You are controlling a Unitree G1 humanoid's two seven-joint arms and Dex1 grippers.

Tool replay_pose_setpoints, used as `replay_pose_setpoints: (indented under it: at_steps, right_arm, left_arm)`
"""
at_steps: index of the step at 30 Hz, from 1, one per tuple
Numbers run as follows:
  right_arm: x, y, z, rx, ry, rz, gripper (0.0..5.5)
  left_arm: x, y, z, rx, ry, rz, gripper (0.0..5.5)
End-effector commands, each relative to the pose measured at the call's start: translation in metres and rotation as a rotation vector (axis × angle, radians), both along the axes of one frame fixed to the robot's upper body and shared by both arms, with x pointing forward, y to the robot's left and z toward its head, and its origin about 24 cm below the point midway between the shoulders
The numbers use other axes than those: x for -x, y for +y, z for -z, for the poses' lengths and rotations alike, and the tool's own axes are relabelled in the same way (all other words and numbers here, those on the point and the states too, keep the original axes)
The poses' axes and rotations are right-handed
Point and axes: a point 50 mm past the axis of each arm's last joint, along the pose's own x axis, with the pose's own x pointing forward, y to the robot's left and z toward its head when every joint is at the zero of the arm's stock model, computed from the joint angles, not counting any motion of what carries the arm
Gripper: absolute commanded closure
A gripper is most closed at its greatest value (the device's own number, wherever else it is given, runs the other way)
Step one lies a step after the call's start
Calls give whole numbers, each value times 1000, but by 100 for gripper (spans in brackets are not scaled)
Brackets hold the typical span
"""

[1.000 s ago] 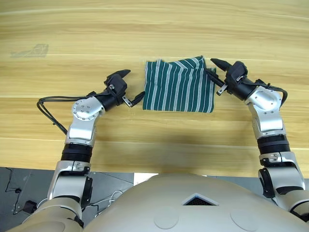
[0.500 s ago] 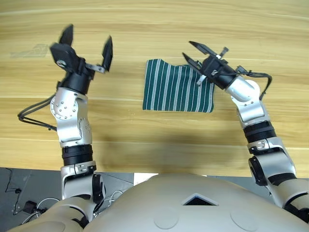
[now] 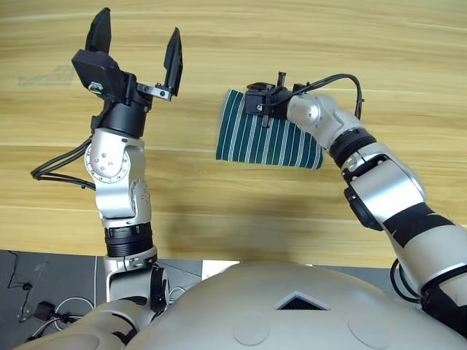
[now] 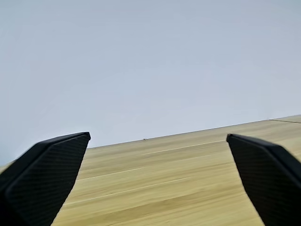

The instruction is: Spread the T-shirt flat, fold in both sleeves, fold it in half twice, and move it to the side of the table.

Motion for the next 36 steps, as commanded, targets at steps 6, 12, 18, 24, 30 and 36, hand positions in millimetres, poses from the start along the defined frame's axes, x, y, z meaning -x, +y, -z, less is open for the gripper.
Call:
replay_pose_setpoints:
  at_steps: [6, 12, 18, 24, 30, 36]
  right_arm:
    - [25, -207, 30, 138, -5, 684, 399]
    - [78, -295, 32, 77, -126, 1134, 399]
    - [57, -283, 8, -105, -346, 1121, 399]
    - [29, -254, -75, -561, -861, 904, 399]
    - [29, -179, -124, -944, -1091, 564, 399]
    - [29, -104, -63, -1131, -620, 553, 399]
  left_arm:
    - [6, -1, 1, -30, 14, -21, 13]
    - [5, -3, 7, -62, 12, -104, 13]
    - [2, -18, 20, -113, 21, -126, 13]
    - [-9, 33, 0, -73, -45, -346, 13]
    - [-23, 44, 0, -6, -52, -450, 13]
    - [-29, 14, 37, -234, -21, -411, 13]
